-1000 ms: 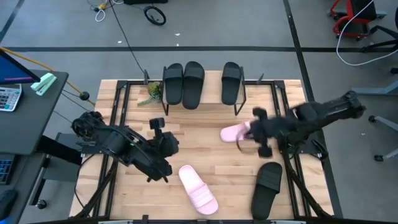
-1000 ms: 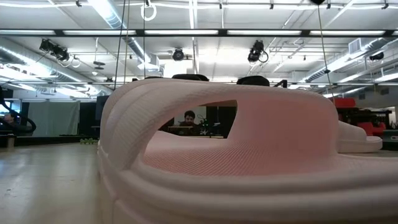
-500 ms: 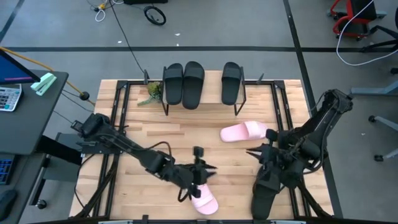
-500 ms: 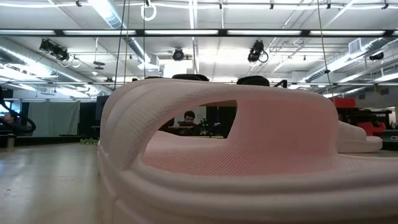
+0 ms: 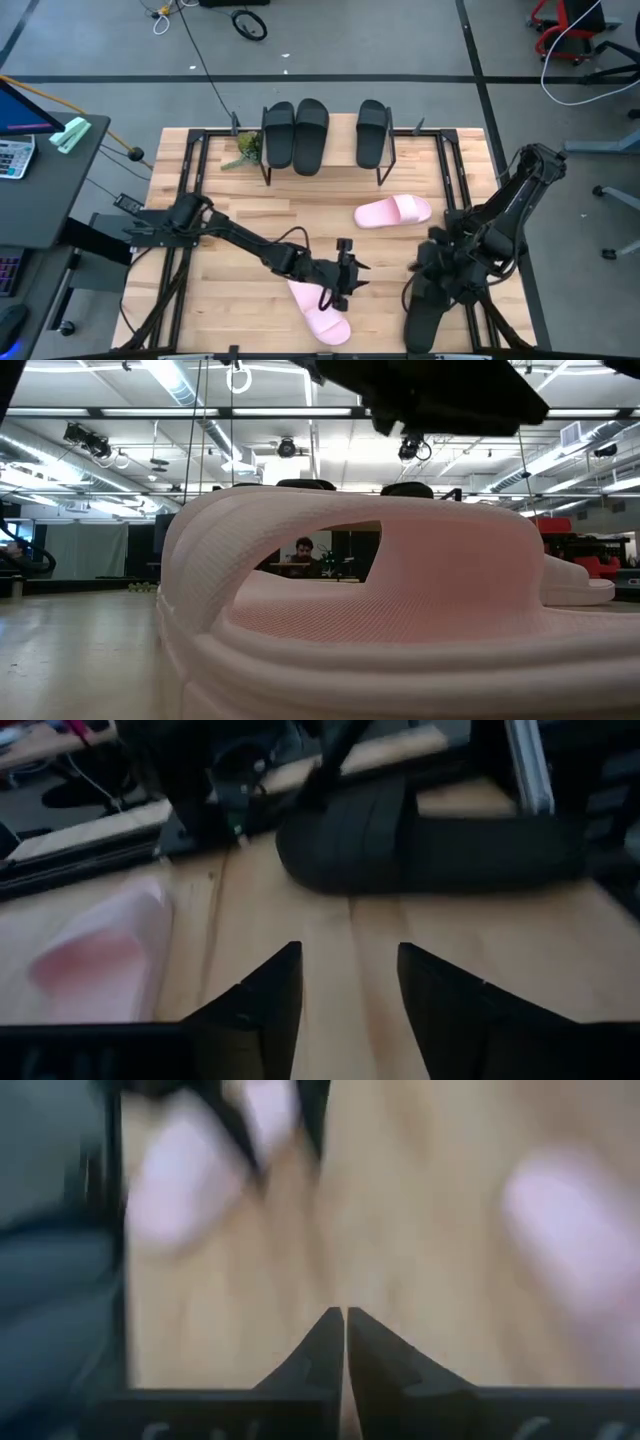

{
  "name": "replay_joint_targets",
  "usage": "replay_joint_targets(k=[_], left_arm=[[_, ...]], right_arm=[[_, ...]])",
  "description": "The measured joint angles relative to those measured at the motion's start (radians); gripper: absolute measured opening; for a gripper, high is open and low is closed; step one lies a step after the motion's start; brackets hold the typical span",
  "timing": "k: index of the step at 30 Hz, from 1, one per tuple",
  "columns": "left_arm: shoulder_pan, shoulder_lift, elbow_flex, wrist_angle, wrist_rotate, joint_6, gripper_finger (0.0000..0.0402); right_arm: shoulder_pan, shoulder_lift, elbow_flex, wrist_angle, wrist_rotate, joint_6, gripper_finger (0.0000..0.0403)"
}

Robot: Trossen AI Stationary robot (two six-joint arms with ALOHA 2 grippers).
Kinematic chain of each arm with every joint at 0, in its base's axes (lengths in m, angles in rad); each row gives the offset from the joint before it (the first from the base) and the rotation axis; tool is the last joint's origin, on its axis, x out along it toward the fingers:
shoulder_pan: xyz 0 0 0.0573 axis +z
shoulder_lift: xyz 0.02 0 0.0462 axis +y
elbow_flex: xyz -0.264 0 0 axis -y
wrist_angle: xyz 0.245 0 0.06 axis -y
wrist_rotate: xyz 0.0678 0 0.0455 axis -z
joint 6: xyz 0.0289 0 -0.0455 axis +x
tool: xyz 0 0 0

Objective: Pick and place slides into the shelf
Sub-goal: Put the black slide on the shelf

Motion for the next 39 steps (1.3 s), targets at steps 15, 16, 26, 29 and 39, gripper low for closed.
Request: replay_joint_targets(k=[15, 16, 26, 29, 39], left_arm=[[0.016, 0.055, 0.053, 0.019, 0.001, -0.023, 0.0172], [0.018, 0.055, 0.053, 0.019, 0.001, -0.023, 0.0172], [0.048, 0.055, 0.053, 0.018, -0.002, -0.023, 0.0173], [0.049, 0.055, 0.053, 0.008, -0.003, -0.017, 0.0172], [0.093, 0.055, 0.052, -0.006, -0.003, 0.030, 0.0172]], right_arm=[[0.180, 0.075, -0.002, -0.125, -0.539, 0.717, 0.0009], [0.189, 0.085, -0.006, -0.125, -0.541, 0.725, 0.0009], [0.171, 0.143, -0.020, -0.129, -0.147, 0.349, 0.0014], [0.147, 0.141, -0.020, -0.070, -0.117, 0.337, 0.0018], [0.122, 0.329, 0.018, 0.381, -0.216, 0.137, 0.0050]])
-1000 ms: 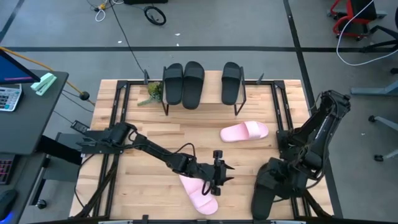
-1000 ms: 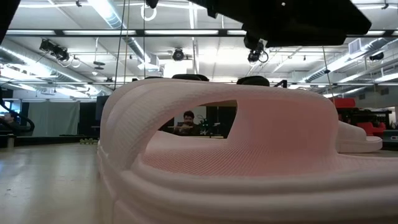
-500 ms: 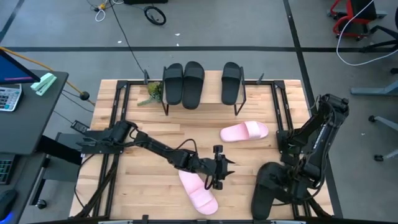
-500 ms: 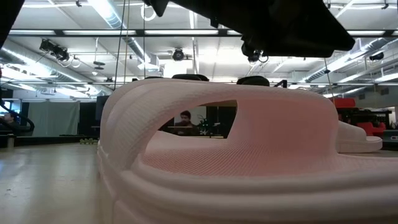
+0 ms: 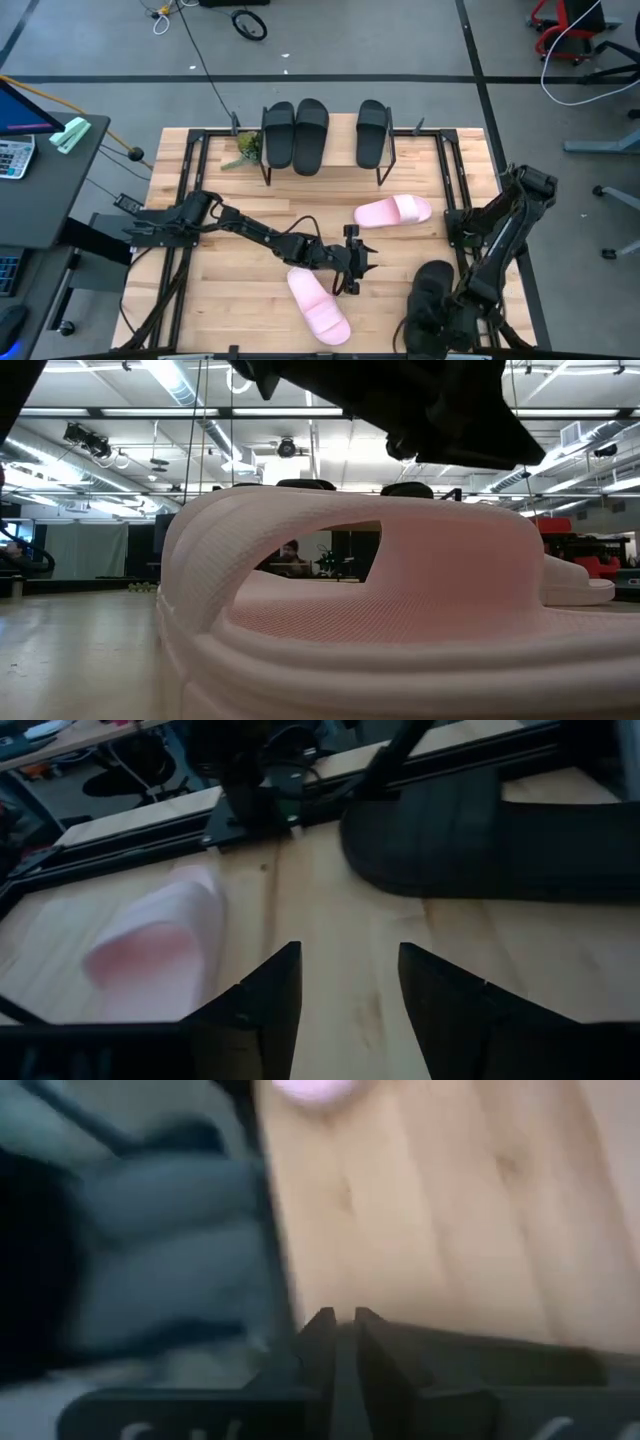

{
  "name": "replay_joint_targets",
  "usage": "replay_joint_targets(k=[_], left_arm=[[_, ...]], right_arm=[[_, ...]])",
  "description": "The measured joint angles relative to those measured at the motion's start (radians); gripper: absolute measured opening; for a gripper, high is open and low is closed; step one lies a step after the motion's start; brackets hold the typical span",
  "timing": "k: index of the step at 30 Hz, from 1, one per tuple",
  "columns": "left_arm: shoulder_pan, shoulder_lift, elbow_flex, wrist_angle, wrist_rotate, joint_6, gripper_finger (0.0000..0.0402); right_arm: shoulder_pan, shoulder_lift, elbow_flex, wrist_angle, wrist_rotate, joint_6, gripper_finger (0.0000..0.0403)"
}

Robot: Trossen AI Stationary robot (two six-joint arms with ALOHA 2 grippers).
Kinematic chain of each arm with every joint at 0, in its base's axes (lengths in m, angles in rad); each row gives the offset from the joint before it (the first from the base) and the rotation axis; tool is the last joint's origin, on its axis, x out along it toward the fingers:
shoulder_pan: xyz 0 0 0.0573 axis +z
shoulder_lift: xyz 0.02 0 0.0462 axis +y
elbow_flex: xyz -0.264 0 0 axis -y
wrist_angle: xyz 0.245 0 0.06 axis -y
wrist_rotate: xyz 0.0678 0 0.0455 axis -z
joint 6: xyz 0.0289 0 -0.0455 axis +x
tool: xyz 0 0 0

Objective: Pick and place slides into the shelf
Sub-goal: Put the black slide on the shelf

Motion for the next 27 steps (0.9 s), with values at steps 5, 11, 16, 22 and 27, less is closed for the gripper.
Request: replay_joint_targets(k=[5, 11, 16, 22, 27], left_arm=[[0.035, 0.000, 0.000, 0.000, 0.000, 0.000, 0.0174], [0.083, 0.000, 0.000, 0.000, 0.000, -0.036, 0.0173], [0.111, -0.001, 0.000, -0.017, 0.001, -0.116, 0.0171], [0.117, -0.001, 0.000, -0.060, 0.000, -0.132, 0.0159], [0.116, -0.001, 0.000, -0.077, 0.001, -0.132, 0.0146]], right_arm=[[0.001, 0.107, 0.098, -0.302, -0.040, -0.007, 0.0047], [0.003, 0.166, 0.215, -0.538, -0.037, -0.005, 0.0029], [0.003, 0.188, 0.222, -0.569, -0.052, -0.012, 0.0033], [-0.020, 0.195, 0.222, -0.602, -0.157, -0.130, 0.0080], [-0.046, 0.189, 0.219, -0.642, -0.144, -0.142, 0.0120]])
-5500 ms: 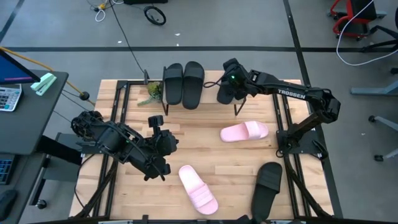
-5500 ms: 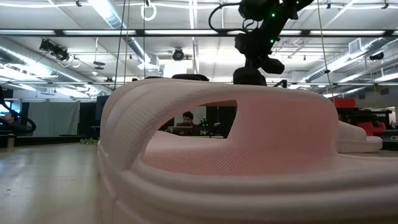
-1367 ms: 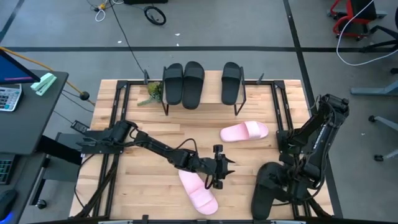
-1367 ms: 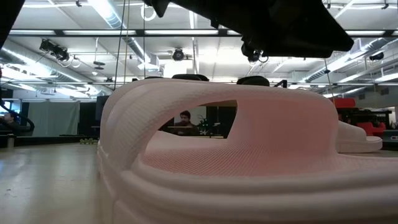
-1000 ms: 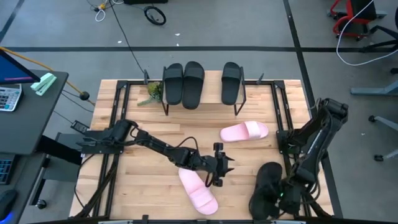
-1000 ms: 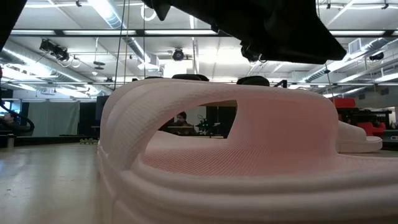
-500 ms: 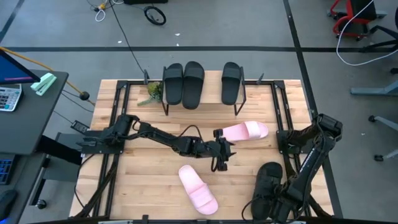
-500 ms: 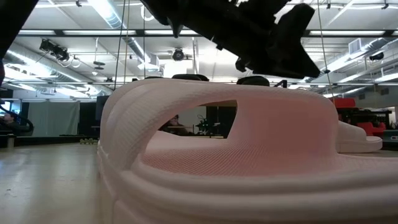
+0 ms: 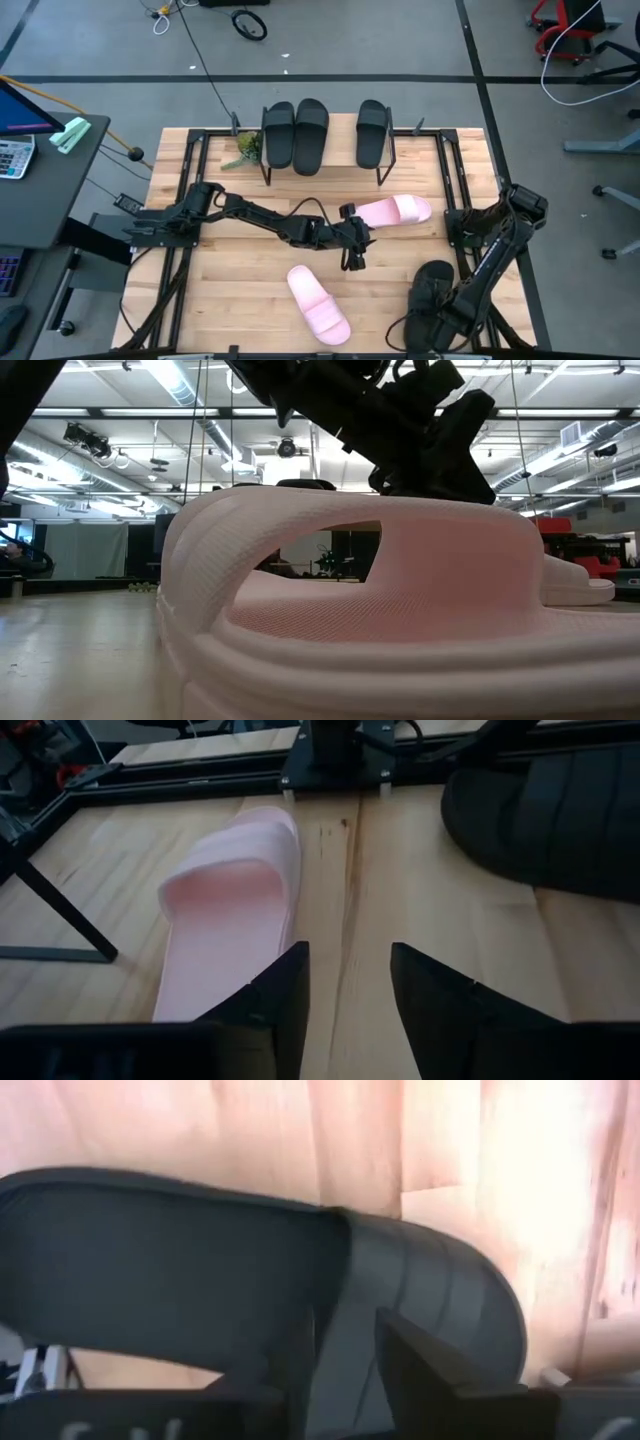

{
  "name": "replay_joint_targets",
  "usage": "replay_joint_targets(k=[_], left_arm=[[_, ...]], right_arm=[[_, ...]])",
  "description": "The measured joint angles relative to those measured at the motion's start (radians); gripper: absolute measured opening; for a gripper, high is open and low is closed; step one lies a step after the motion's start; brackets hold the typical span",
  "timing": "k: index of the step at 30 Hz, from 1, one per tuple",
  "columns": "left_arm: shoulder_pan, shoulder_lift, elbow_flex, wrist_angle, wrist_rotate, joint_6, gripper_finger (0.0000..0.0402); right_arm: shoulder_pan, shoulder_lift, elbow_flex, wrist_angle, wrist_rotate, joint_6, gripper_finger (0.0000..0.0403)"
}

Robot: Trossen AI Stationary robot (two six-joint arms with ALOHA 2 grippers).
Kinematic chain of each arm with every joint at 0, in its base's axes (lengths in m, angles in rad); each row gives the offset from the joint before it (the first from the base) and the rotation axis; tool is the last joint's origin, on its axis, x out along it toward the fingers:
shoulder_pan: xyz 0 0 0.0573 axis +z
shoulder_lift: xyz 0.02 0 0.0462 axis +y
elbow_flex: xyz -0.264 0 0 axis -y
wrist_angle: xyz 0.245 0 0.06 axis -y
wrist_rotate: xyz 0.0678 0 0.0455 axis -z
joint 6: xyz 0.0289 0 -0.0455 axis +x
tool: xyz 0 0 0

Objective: Pick and place slides into the shelf
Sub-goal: Put the black slide on the shelf

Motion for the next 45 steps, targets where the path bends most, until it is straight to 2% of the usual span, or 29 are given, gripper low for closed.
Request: replay_joint_targets(k=[7, 17, 23, 30, 32, 37, 42, 45], left_arm=[[0.001, 0.000, 0.000, -0.010, 0.000, 0.000, 0.0128], [0.019, 0.000, 0.000, -0.055, 0.000, 0.000, 0.0127], [0.023, 0.000, 0.000, -0.055, 0.000, -0.001, 0.0123], [0.022, 0.000, 0.000, -0.059, 0.000, -0.001, 0.0113], [0.019, 0.000, 0.000, -0.065, 0.000, -0.012, 0.0112], [0.000, 0.000, 0.000, -0.077, 0.012, -0.185, 0.0110], [-0.058, -0.003, 0.000, -0.078, 0.073, -0.066, 0.0092], [-0.110, -0.028, 0.000, -0.083, 0.079, 0.002, 0.0076]], right_arm=[[0.015, 0.030, -0.035, 0.026, 0.011, 0.023, 0.0143], [0.025, 0.108, -0.036, -0.122, 0.041, 0.024, 0.0129], [0.025, 0.114, -0.036, -0.169, 0.095, 0.101, 0.0099], [0.025, 0.115, -0.036, -0.251, 0.182, 0.195, 0.0012], [0.025, 0.115, -0.036, -0.261, 0.184, 0.216, 0.0011], [0.028, 0.088, -0.033, -0.270, 0.193, 0.263, 0.0005], [0.022, 0.010, -0.017, -0.276, 0.326, 0.301, 0.0004], [0.003, -0.045, -0.005, -0.275, 0.369, 0.305, 0.0004]])
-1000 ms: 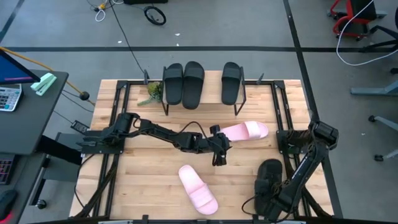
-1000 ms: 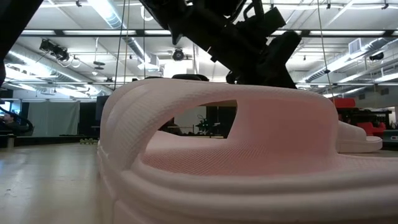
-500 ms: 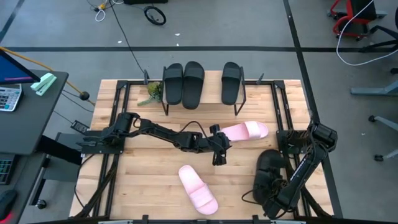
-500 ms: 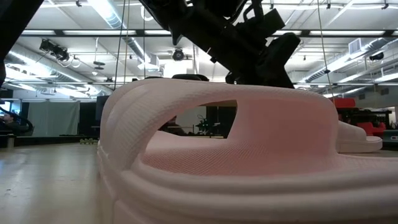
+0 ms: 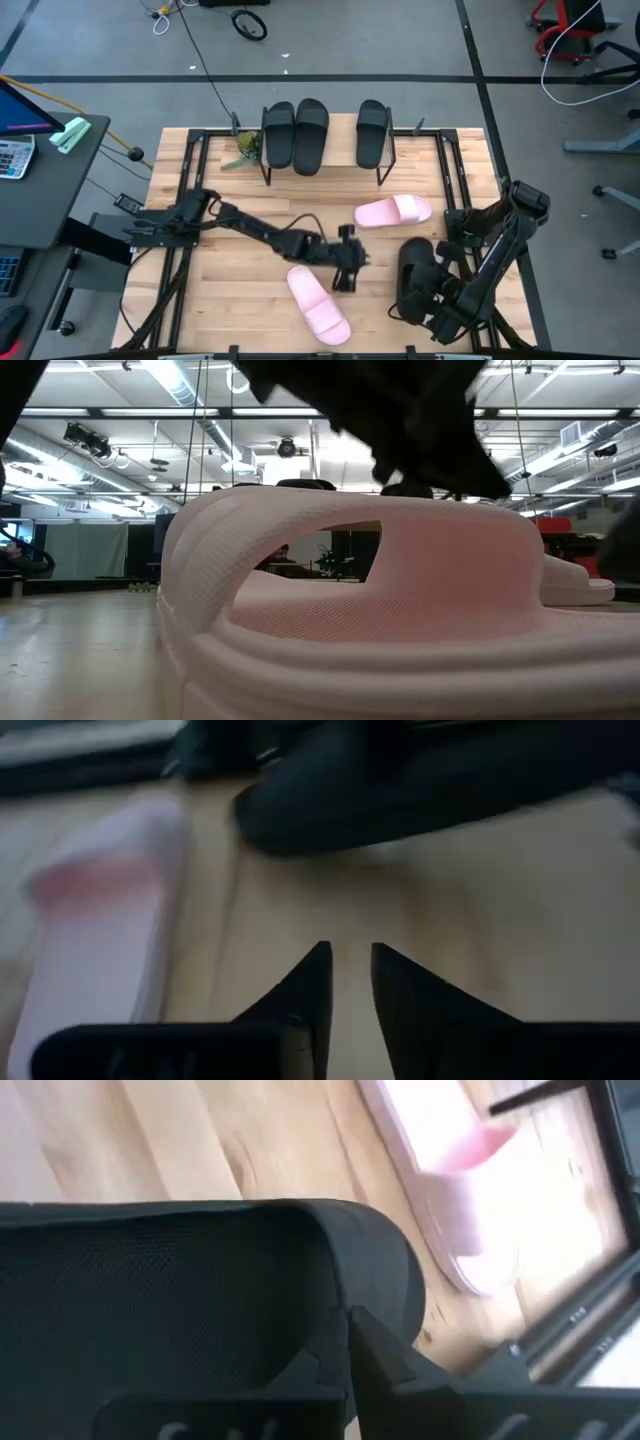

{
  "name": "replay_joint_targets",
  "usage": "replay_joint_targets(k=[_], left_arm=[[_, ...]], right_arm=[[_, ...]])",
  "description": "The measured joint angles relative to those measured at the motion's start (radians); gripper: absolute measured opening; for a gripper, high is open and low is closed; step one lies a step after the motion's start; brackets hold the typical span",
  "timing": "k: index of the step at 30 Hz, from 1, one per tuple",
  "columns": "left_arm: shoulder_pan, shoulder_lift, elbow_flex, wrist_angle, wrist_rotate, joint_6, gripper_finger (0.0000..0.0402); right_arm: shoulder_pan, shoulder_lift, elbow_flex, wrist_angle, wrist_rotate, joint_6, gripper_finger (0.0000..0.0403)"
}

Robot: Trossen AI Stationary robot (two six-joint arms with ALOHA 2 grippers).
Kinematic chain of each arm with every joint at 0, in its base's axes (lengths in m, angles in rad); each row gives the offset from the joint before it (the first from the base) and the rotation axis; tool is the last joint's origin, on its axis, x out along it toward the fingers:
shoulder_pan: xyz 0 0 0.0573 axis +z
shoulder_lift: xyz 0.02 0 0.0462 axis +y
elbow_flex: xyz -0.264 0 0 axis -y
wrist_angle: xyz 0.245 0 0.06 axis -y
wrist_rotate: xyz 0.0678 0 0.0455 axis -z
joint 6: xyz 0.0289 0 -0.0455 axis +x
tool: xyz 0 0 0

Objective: Pick and place slides into the shelf
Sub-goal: Put the black slide on the shelf

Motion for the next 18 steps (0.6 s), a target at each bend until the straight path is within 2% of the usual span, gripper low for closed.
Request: replay_joint_targets(k=[5, 8, 13, 18], left_arm=[[-0.091, -0.079, 0.000, -0.004, -0.005, 0.235, 0.0053], [-0.141, -0.127, 0.000, 0.000, -0.044, 0.389, 0.0054], [-0.207, -0.164, 0.001, -0.011, -0.179, 0.529, 0.0093], [-0.229, -0.164, 0.001, -0.019, -0.220, 0.549, 0.0151]], right_arm=[[-0.064, -0.097, 0.005, 0.006, 0.094, -0.015, 0.0003], [-0.130, -0.144, 0.005, 0.038, 0.144, -0.095, 0.0002], [-0.255, -0.177, 0.005, 0.185, 0.167, -0.314, 0.0001], [-0.378, -0.169, 0.005, 0.312, 0.184, -0.547, 0.0000]])
